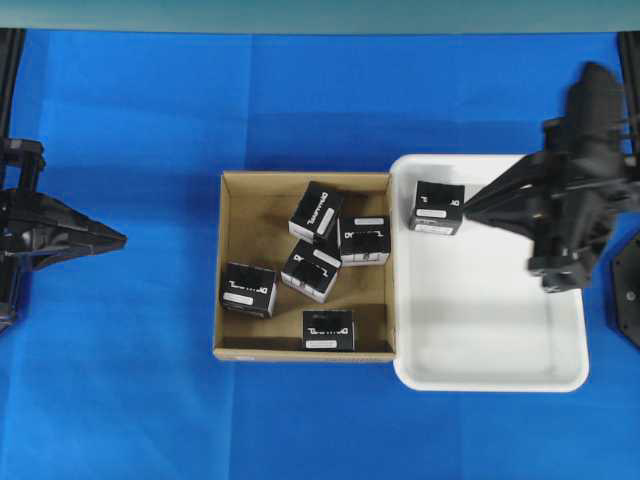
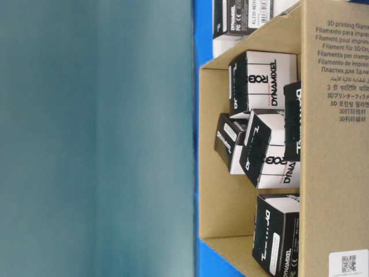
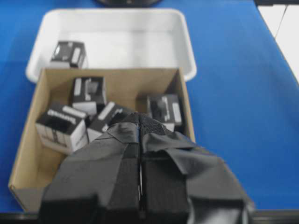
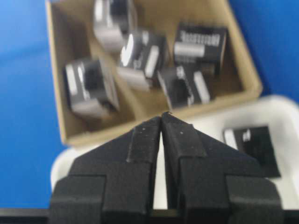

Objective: Pick a box that is randomly placed inside the cardboard box.
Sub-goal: 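Move the right gripper over the cardboard box toward a black-and-white box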

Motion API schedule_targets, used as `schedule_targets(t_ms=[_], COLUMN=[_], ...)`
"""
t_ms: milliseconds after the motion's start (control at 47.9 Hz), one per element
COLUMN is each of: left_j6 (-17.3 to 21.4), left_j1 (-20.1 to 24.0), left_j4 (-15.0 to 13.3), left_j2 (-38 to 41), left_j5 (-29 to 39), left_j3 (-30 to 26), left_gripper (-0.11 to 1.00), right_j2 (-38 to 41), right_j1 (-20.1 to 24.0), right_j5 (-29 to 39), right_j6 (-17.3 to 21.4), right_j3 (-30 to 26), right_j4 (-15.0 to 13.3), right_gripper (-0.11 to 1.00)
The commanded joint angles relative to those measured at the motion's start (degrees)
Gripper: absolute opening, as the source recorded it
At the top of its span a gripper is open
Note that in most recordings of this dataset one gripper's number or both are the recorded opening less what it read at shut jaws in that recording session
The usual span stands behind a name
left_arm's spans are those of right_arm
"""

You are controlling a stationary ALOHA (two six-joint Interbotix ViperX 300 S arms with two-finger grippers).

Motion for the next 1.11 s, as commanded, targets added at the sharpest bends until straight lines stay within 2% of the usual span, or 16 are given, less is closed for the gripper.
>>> schedule_targets(t_ms=[0, 104, 292, 376, 522, 835, 1085], left_j6=[-0.1, -0.7, -4.9, -6.5, -6.9, -6.9, -7.0], left_j1=[0.4, 0.5, 0.5, 0.5, 0.6, 0.6, 0.7], left_j4=[0.2, 0.2, 0.2, 0.2, 0.2, 0.2, 0.2], left_j2=[0.2, 0.2, 0.3, 0.3, 0.4, 0.3, 0.2], left_j5=[0.0, 0.1, 0.2, 0.2, 0.2, 0.3, 0.2], left_j3=[-1.6, -1.7, -2.0, -2.0, -2.0, -2.1, -2.1], left_gripper=[-0.06, -0.06, -0.06, -0.06, -0.06, -0.06, -0.06], right_j2=[4.7, 10.3, 21.8, 26.1, 33.0, 41.9, 45.2], right_j1=[0.1, 0.1, 0.2, 0.2, 0.1, -0.6, -1.6], right_j5=[6.1, 12.1, 23.6, 28.8, 35.2, 37.4, 36.5], right_j6=[-0.1, -0.1, -0.2, -0.7, -2.3, -7.2, -10.1], right_j3=[-5.4, -11.1, -22.8, -28.3, -35.4, -41.0, -41.2], right_j4=[0.4, 0.4, 1.7, 1.5, 0.4, -0.2, -0.4], right_gripper=[0.08, 0.08, 0.08, 0.08, 0.08, 0.08, 0.08])
